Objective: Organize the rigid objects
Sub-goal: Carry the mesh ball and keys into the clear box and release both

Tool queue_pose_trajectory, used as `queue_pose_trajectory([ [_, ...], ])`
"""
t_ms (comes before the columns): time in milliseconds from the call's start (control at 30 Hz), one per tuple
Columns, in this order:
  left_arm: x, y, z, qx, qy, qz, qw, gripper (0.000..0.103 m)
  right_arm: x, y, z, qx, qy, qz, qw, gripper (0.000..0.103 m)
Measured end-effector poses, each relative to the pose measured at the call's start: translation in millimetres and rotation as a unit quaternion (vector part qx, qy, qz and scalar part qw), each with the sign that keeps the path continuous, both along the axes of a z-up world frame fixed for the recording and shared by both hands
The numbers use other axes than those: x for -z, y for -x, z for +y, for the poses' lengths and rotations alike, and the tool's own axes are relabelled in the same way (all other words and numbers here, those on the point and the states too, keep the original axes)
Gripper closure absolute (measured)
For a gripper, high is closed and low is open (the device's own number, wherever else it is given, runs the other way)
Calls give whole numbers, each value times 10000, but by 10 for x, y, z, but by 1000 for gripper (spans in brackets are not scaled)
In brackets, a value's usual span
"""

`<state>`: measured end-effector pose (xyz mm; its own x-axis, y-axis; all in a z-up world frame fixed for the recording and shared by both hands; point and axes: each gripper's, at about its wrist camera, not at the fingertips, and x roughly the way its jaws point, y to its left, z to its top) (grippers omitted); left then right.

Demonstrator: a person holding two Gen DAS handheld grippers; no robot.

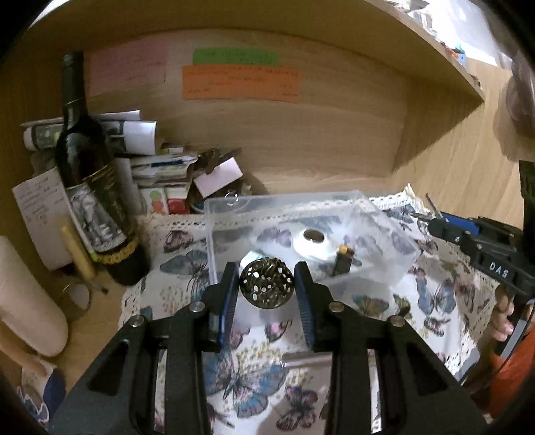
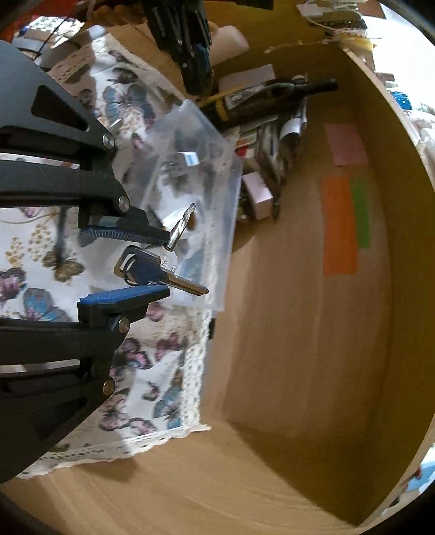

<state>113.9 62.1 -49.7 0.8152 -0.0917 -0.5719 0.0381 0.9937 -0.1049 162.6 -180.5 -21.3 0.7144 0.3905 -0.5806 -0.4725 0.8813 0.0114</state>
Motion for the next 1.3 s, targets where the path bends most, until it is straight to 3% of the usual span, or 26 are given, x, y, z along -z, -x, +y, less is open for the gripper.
queue_pose_trajectory([
  [200, 68, -301, -20, 6, -40, 166, 9999, 70, 56, -232, 165, -150, 10, 119, 9998, 80],
  [433, 264, -581, -35, 77, -160, 487, 9987, 70, 337, -542, 372, -213, 282, 553, 9978, 80],
  [733, 455, -761, -1, 54, -115, 731, 9972, 70, 583, -677, 469, -253, 557, 910, 9940, 80],
  [1167, 372, -655, -24, 121, -62, 692, 9975, 69, 467, -501, 472, -362, 515, 723, 9954, 72],
  [1300, 290, -536, -49, 152, -76, 574, 9982, 62, 377, -365, 461, -438, 449, 612, 9962, 68],
])
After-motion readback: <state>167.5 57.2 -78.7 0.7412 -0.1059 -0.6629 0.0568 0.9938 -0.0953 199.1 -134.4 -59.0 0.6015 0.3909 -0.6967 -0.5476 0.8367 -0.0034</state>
